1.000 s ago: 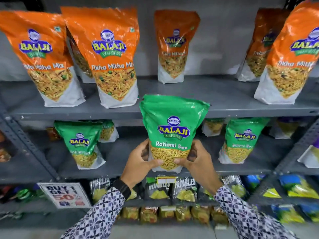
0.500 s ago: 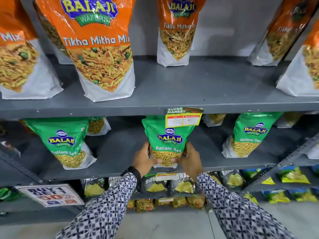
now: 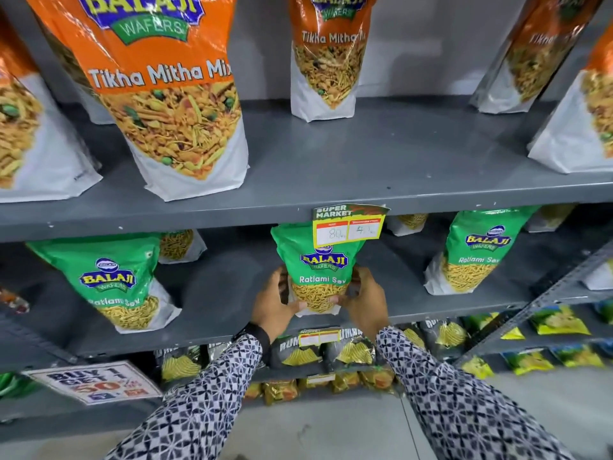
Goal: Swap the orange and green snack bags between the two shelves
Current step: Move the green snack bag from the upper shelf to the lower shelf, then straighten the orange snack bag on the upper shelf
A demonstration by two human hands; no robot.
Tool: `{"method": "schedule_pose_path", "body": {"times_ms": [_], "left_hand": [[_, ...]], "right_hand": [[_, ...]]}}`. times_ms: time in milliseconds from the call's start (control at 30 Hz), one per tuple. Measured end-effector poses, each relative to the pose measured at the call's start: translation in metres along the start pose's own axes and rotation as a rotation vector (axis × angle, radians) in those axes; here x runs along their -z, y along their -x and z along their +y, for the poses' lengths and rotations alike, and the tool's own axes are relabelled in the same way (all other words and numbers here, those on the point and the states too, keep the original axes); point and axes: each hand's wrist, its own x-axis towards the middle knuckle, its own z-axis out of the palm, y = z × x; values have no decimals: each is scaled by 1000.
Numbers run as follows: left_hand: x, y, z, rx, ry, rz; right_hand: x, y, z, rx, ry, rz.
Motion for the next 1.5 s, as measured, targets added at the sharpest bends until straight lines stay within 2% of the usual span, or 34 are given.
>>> {"method": "schedule_pose_path", "body": {"times_ms": [133,233,333,467,567,633,700,800,867,933,1167,1500], "left_hand": [[24,33,27,-62,20,135],[48,62,61,-161,68,244],[79,90,104,-331,112,370],[129,110,157,-552,101,636],[167,105,180,-627,135,818],[190,95,187,-598,145,851],[211,82,190,-504,179,750],[236,62,186,-397,211,507],[242,55,187,-379,160,392],[240,49,190,-399,129,354],[211,27,210,-462,123,215],[117,4,251,-493,165,48]], "right_hand": [[24,33,-20,48,-109,76],[43,58,-50,211,-150,109],[65,80,-101,390,-204,140],[72,84,-178,639,-246,159],[56,62,-230,723,-268,101],[42,45,-261,737,-227,18],[31,28,-286,717,-172,-72],[19,7,-308,682,-162,-206],[12,-7,-311,649,-168,-238],[9,-17,-310,638,-174,-252],[41,-27,-291,589,-220,-176],[131,-31,-235,515,-255,-26]]}}
